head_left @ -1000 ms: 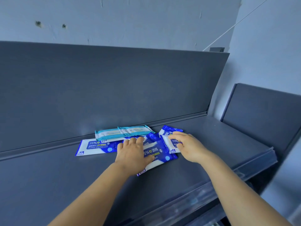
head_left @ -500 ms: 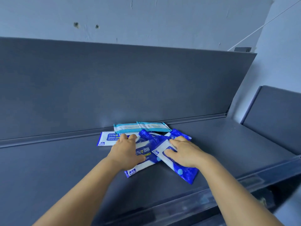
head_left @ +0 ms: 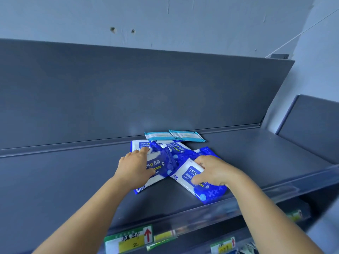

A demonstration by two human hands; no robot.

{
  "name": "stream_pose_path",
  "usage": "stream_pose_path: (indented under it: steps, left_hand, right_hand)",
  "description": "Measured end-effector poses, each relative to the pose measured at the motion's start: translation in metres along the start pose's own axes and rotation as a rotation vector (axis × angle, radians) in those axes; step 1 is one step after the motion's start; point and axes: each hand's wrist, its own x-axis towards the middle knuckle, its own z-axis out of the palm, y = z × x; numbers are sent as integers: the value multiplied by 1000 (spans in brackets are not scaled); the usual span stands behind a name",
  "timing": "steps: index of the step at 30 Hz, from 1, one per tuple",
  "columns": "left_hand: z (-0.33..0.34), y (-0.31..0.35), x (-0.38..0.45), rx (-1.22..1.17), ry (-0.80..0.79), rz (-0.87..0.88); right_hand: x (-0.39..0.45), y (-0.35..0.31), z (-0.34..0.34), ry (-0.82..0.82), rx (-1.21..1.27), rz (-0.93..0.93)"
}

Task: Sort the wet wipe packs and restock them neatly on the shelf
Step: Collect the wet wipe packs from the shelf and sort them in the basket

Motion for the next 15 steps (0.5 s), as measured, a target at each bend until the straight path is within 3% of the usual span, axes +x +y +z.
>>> stream_pose_path:
  steps: [8,15]
  left_hand:
    - [-3,-13,-5,-66,28,-123]
    - [-6,-20,-5,-168,16,-234]
  right_hand:
    - [33,-28,2,309,298,-49]
    - [74,-41,5,221,102,90]
